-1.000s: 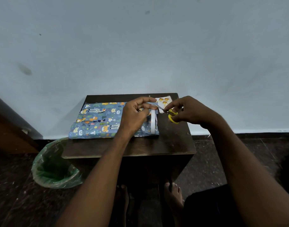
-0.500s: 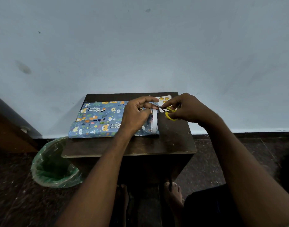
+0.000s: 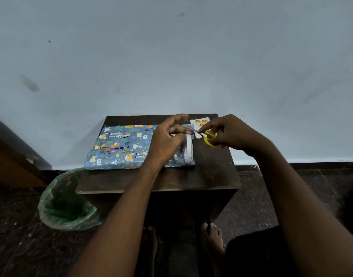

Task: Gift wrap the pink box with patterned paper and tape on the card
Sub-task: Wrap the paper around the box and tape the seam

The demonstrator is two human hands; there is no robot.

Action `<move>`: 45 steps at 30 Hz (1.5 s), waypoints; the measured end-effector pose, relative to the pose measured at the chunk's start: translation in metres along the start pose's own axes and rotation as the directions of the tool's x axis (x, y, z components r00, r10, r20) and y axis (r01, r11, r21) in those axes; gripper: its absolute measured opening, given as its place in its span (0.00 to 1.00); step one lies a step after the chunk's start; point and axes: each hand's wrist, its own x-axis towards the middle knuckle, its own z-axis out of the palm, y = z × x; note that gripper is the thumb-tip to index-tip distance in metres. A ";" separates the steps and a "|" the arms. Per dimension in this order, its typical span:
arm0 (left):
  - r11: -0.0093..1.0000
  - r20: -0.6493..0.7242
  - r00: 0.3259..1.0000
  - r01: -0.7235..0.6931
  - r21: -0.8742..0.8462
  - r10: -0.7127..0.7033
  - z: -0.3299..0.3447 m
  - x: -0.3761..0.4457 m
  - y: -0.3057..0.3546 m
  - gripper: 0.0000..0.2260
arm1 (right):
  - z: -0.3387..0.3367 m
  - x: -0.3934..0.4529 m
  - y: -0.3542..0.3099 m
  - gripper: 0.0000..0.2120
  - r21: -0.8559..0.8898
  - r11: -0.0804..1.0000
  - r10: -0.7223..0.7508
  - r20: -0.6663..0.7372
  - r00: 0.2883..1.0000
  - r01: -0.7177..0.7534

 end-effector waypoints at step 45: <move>0.936 0.076 0.993 0.112 -0.334 -0.091 -0.002 -0.006 0.012 0.17 | 0.068 0.017 0.004 0.13 -0.195 0.971 0.060 -0.368 0.928 -0.139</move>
